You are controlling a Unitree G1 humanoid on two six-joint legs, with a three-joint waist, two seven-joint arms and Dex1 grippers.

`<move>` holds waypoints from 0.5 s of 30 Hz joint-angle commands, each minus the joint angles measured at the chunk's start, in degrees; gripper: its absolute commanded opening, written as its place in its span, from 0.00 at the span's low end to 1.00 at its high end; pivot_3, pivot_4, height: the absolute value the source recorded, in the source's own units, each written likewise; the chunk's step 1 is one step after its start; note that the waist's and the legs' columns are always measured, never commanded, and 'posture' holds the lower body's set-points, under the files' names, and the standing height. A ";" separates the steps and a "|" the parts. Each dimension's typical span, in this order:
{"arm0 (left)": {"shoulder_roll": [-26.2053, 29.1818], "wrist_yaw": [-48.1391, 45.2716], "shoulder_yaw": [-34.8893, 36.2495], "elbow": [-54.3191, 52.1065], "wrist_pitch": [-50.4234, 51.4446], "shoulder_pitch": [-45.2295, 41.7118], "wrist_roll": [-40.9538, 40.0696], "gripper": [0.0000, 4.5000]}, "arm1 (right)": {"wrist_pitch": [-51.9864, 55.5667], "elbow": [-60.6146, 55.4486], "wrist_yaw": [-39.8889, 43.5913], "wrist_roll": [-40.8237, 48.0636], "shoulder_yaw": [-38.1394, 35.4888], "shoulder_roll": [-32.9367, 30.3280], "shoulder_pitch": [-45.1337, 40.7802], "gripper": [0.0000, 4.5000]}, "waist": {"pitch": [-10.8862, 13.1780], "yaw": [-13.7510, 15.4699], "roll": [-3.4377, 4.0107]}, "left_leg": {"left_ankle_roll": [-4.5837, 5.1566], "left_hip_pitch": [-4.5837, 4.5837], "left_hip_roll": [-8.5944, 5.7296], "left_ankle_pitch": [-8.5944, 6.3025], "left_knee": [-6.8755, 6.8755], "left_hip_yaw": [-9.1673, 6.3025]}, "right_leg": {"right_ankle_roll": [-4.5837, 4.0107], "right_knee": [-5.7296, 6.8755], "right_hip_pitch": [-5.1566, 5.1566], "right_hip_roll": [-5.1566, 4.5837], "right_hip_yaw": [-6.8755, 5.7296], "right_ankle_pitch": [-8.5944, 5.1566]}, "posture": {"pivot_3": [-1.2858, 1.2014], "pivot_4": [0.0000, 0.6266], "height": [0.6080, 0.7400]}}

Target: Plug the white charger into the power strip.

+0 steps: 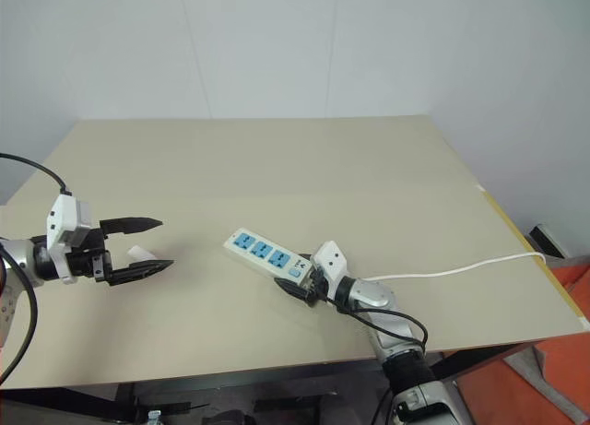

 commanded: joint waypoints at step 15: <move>6.91 -19.55 -20.24 26.20 -19.42 -36.42 10.79 1.00 | -12.27 12.84 32.34 8.39 -1.25 -4.64 -12.05 0.76 | 0.07 1.24 0.01 | 0.01 -0.92 -0.09 -0.01 -0.06 -0.03 | -0.03 -0.16 -0.71 0.07 -0.09 0.02 | 0.52 0.24 1.00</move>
